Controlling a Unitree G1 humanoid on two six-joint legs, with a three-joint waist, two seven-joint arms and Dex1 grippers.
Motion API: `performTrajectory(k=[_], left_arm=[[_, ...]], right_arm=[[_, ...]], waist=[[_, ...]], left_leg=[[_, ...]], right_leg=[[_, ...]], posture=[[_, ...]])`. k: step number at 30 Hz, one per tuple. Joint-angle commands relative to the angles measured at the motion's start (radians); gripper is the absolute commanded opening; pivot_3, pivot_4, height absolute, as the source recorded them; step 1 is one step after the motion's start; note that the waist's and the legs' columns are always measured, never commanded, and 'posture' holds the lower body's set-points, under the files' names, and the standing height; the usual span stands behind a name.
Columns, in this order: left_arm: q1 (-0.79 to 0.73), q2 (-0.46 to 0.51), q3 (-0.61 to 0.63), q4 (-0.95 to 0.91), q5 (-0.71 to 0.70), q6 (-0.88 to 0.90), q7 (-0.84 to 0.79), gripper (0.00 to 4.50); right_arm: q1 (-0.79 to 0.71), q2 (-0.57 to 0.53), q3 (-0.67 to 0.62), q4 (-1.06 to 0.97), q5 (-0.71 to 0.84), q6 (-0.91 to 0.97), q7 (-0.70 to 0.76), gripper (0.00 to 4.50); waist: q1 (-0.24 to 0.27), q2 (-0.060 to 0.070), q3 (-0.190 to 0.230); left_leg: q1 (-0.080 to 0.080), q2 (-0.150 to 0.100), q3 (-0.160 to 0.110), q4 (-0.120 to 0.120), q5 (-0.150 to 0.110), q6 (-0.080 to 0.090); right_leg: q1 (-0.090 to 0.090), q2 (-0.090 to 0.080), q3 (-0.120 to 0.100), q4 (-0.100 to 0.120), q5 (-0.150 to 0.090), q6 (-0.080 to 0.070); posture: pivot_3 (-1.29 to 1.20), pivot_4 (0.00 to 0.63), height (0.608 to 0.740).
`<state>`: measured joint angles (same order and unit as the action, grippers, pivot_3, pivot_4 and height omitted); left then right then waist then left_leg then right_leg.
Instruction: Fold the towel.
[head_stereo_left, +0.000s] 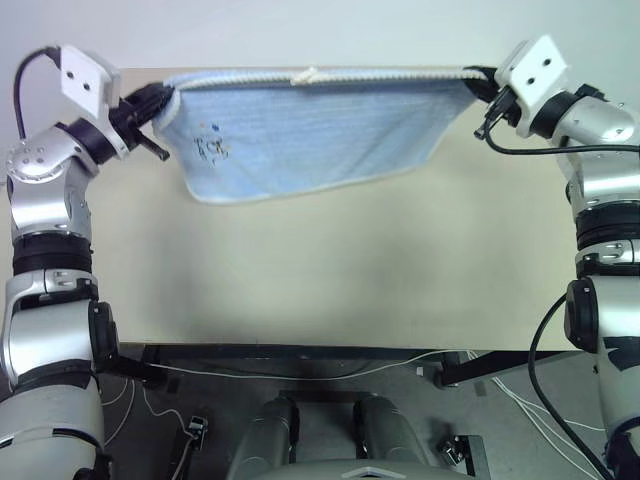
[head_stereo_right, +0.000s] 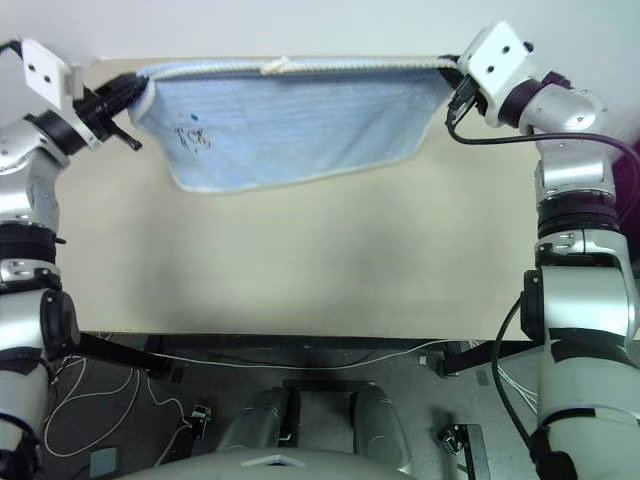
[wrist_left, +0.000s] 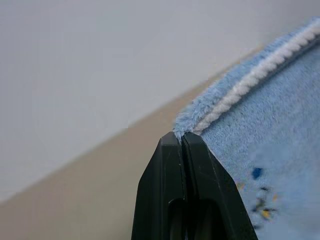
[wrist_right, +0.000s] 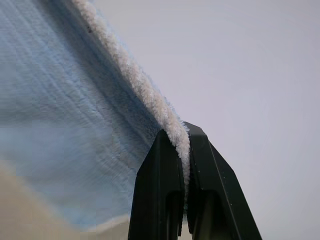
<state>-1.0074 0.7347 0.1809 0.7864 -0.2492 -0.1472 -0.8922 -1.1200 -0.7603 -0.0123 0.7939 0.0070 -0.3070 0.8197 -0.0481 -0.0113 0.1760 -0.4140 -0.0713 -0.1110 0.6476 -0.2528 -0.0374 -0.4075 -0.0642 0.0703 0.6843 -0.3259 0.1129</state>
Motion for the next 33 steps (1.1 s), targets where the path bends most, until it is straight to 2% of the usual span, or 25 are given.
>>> performTrajectory(k=[1, 3, 6, 11, 18, 23, 27, 33], left_arm=[[0.042, 0.074, 0.041, -0.035, -0.032, 0.006, -0.088, 0.0], [0.12, 0.102, 0.047, -0.108, -0.069, 0.053, -0.179, 0.0], [0.316, 0.147, 0.042, -0.267, -0.121, 0.124, -0.305, 0.0], [0.618, 0.218, 0.048, -0.431, -0.125, 0.17, -0.387, 0.0], [0.8, 0.297, 0.077, -0.492, -0.134, 0.205, -0.454, 0.0], [0.79, 0.303, 0.064, -0.48, -0.117, 0.189, -0.442, 0.0], [0.587, 0.243, -0.03, -0.29, 0.041, 0.071, -0.281, 0.0], [0.311, 0.135, -0.156, 0.025, 0.194, -0.087, -0.168, 0.0]], right_arm=[[0.089, -0.079, -0.083, -0.193, 0.118, 0.106, 0.104, 0.06], [0.213, -0.112, -0.096, -0.341, 0.177, 0.189, 0.174, 0.06], [0.429, -0.134, -0.115, -0.549, 0.259, 0.318, 0.225, 0.06], [0.763, -0.164, -0.111, -0.809, 0.321, 0.464, 0.285, 0.06], [0.944, -0.229, -0.135, -0.962, 0.413, 0.597, 0.38, 0.06], [0.957, -0.235, -0.111, -0.975, 0.402, 0.606, 0.389, 0.06], [0.758, -0.147, -0.04, -0.805, 0.28, 0.542, 0.262, 0.06], [0.513, -0.057, 0.071, -0.47, 0.128, 0.414, 0.202, 0.06]], waist=[[-0.001, 0.0, 0.0], [-0.003, 0.0, 0.0], [-0.007, 0.0, 0.0], [-0.005, 0.001, 0.0], [0.009, 0.001, 0.0], [0.014, 0.0, 0.0], [0.013, 0.0, 0.0], [0.009, 0.0, -0.001]], left_leg=[[0.0, 0.0, 0.0, 0.0, 0.0, 0.0], [0.0, 0.001, 0.0, 0.0, 0.0, 0.0], [0.0, 0.001, 0.0, 0.001, 0.0, 0.0], [0.0, 0.002, -0.001, 0.001, 0.0, 0.0], [0.004, 0.002, -0.001, 0.001, 0.0, 0.001], [0.006, 0.002, -0.002, 0.0, -0.001, 0.001], [0.008, 0.002, -0.001, 0.001, -0.001, 0.001], [0.005, 0.0, -0.001, 0.001, 0.0, 0.001]], right_leg=[[0.0, 0.0, 0.0, 0.0, 0.0, 0.0], [0.0, 0.0, 0.0, -0.001, 0.0, 0.0], [0.0, 0.0, 0.0, 0.0, 0.0, 0.0], [0.0, -0.001, 0.001, 0.001, 0.0, 0.0], [0.006, -0.001, 0.001, 0.0, 0.0, 0.0], [0.009, -0.002, -0.001, -0.002, 0.0, 0.0], [0.01, -0.001, -0.001, -0.002, 0.001, -0.001], [0.006, 0.0, -0.001, -0.002, 0.001, 0.0]], posture=[[0.0, 0.15, 0.74], [0.0, 0.15, 0.74], [0.0, 0.15, 0.74], [0.0, 0.15, 0.74], [0.0, 0.15, 0.74], [0.0, 0.15, 0.74], [0.0, 0.15, 0.74], [0.0, 0.15, 0.74]])
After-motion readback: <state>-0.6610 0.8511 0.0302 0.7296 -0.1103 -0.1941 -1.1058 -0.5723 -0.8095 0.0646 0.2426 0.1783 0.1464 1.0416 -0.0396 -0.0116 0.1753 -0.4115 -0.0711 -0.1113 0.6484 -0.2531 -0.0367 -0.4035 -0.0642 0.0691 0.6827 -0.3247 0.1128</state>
